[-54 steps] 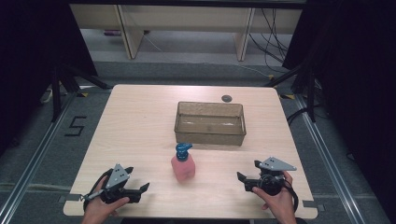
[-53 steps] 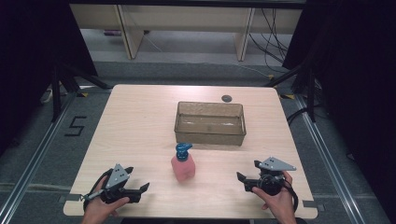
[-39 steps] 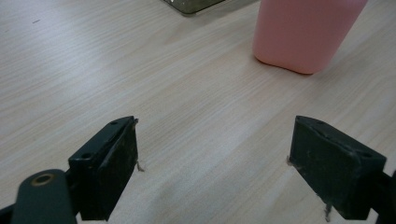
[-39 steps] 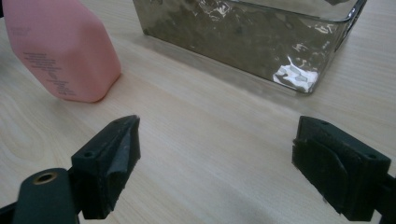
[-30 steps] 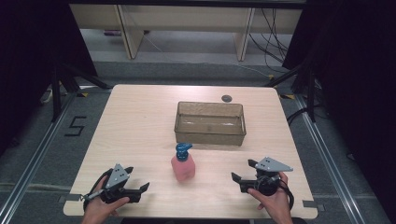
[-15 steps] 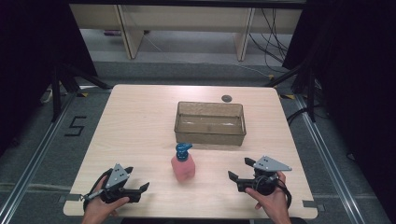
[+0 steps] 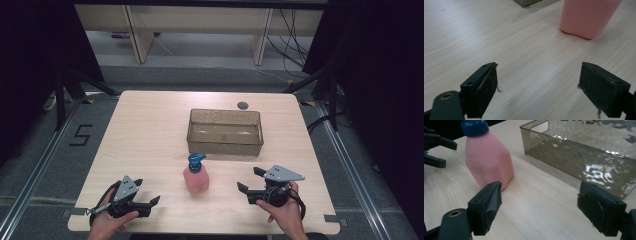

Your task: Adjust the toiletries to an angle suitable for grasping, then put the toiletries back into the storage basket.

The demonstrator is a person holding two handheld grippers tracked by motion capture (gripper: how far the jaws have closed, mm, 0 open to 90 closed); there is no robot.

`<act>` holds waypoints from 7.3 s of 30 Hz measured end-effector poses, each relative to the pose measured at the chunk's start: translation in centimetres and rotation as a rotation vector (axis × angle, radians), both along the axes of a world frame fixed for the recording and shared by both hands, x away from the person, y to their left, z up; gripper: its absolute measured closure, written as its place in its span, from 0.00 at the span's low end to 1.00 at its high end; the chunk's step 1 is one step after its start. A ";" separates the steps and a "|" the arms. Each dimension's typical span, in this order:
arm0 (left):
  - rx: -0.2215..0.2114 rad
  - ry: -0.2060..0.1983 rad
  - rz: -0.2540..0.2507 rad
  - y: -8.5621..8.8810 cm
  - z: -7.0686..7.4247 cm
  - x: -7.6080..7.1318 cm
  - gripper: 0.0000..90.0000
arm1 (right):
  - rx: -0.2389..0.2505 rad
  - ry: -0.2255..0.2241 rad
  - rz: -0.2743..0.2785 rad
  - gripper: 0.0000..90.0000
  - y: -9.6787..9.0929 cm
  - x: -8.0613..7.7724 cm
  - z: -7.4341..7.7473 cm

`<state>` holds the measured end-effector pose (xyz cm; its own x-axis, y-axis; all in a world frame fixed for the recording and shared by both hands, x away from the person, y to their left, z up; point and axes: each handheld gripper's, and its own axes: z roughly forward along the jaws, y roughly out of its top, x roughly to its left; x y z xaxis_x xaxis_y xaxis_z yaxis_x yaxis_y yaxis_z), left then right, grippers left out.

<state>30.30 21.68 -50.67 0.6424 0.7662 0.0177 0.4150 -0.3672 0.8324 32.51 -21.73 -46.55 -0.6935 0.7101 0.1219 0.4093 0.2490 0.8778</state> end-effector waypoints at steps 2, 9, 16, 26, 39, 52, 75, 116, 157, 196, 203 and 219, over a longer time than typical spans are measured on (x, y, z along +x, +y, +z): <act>-0.005 -0.001 0.001 0.0 0.0 0.0 0.17 | 0.011 0.008 -0.001 0.23 0.2 0.0 0.0; -0.007 -0.003 0.002 0.0 0.0 0.0 0.17 | 0.001 -0.018 0.029 0.25 1.1 0.7 0.2; -0.008 0.001 0.005 0.0 0.0 0.0 0.17 | 0.032 -0.004 0.033 0.25 1.4 0.8 0.3; -0.005 -0.003 0.003 0.0 0.0 0.0 0.17 | 0.041 -0.018 0.054 0.26 2.0 1.0 0.7; 0.002 0.001 0.003 0.0 -0.1 0.2 0.17 | 0.042 -0.021 0.093 0.27 3.0 1.4 1.2; 0.005 0.011 0.006 0.0 -0.1 0.5 0.17 | 0.047 -0.035 0.144 0.27 4.6 2.2 2.0; 0.001 0.014 0.005 -0.1 0.0 0.4 0.17 | 0.037 -0.066 0.208 0.28 7.3 2.7 2.8; -0.014 -0.004 0.004 0.1 0.2 0.2 0.17 | 0.034 -0.018 0.280 0.28 12.5 4.7 2.0; -0.024 -0.006 -0.001 0.0 0.3 0.1 0.17 | -0.003 -0.119 0.273 0.58 13.9 4.7 0.8; -0.026 -0.003 -0.010 0.0 0.2 0.1 0.17 | 0.029 -0.117 0.193 0.59 11.7 6.8 5.6; -0.027 -0.007 -0.012 0.0 0.2 0.2 0.17 | 0.036 -0.109 0.167 0.59 10.9 7.2 6.7; -0.023 -0.005 -0.014 0.0 0.1 0.1 0.17 | 0.036 -0.125 0.091 0.59 8.0 7.7 9.4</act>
